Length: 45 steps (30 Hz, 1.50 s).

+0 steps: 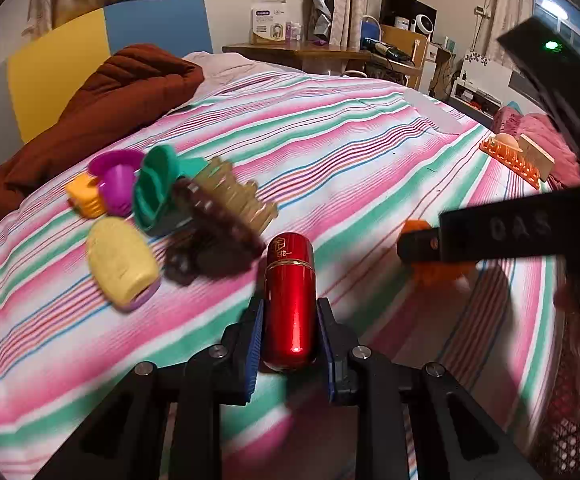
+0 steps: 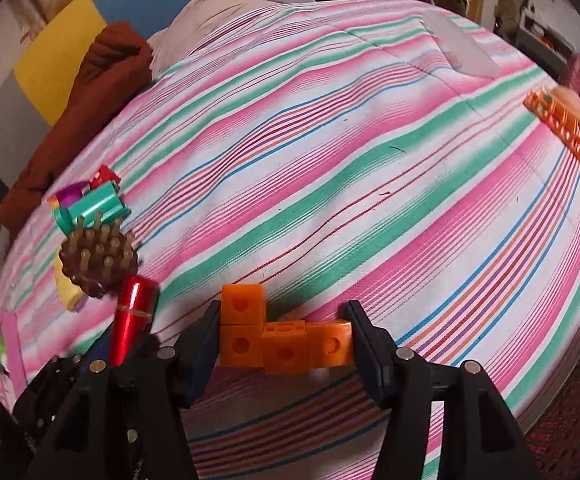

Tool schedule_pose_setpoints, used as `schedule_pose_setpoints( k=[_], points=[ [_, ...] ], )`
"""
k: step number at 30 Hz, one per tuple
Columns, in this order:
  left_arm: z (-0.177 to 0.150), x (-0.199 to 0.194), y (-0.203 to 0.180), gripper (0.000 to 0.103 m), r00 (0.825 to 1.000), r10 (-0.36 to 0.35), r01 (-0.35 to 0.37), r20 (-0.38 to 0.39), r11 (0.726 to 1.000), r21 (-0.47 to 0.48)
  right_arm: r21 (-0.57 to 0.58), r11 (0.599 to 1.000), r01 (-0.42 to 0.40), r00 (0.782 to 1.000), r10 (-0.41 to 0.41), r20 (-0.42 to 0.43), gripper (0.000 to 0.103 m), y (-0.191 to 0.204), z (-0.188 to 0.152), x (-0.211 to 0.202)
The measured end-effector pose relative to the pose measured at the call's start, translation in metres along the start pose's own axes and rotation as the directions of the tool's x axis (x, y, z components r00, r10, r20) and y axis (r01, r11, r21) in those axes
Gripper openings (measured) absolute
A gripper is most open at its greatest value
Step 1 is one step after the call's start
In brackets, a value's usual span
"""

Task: Organize rigid objects
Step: 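Grasp the red cylinder with the left tool while the right tool holds the orange blocks, then carry the red cylinder onto the tray beside the cup and open the left tool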

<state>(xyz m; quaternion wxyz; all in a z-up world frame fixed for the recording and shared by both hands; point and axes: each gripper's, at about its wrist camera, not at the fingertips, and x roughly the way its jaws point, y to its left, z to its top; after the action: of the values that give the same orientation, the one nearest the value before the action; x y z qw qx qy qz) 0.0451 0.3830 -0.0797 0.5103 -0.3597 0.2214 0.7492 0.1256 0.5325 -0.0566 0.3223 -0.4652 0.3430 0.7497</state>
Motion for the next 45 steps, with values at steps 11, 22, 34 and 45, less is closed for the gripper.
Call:
schedule_pose_setpoints(
  k=[11, 22, 34, 45],
  points=[
    [-0.052, -0.044, 0.031, 0.025, 0.996, 0.063, -0.055, 0.059, 0.990, -0.133, -0.081, 0.991, -0.109, 0.994, 0.109, -0.010, 0.060, 0.016, -0.006, -0.005],
    [-0.079, -0.068, 0.037, 0.025, 0.978, 0.192, -0.176, 0.082, 0.969, -0.172, -0.275, 0.951, -0.142, 0.989, 0.145, -0.007, 0.060, 0.058, -0.018, -0.008],
    [-0.098, -0.088, 0.056, 0.025, 0.966, 0.250, -0.224, 0.072, 0.939, -0.260, -0.445, 0.879, -0.173, 0.983, 0.185, -0.015, 0.060, 0.093, -0.035, -0.011],
    [-0.117, -0.118, 0.076, 0.025, 0.958, 0.271, -0.225, 0.098, 0.916, -0.332, -0.500, 0.854, -0.141, 0.988, 0.154, -0.016, 0.060, 0.105, -0.041, -0.005]
  ],
)
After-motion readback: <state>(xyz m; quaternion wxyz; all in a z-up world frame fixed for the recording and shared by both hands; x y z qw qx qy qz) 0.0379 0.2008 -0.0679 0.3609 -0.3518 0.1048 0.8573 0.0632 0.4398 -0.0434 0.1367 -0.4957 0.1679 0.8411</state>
